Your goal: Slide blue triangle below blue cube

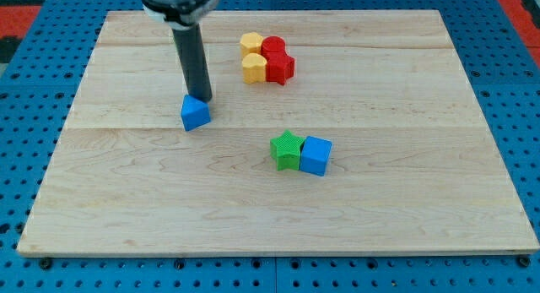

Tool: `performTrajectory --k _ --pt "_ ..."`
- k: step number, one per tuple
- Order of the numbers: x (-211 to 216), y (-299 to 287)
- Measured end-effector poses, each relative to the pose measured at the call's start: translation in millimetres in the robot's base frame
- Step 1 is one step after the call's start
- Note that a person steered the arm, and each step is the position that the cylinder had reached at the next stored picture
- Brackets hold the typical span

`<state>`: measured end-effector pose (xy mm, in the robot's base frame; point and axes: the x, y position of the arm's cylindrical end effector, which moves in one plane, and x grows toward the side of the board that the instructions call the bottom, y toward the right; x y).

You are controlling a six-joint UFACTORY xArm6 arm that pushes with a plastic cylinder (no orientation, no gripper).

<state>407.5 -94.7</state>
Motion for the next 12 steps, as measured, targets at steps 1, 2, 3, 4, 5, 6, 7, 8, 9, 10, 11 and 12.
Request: performTrajectory --k 1,2,3,4,5,6,7,8,9,10,11,12 --pt "32.3 0.9" --pt "6.7 0.9" --pt "-19.2 -20.1" --pt "30.2 -39.1" --pt "67.9 -38.9" --pt "32.4 -38.9" --pt "21.2 -30.5" --pt "83.9 -21.2" --pt "118.6 -17.0" --pt "98.2 -20.1" --pt "106.0 5.8" --pt "142.2 52.1"
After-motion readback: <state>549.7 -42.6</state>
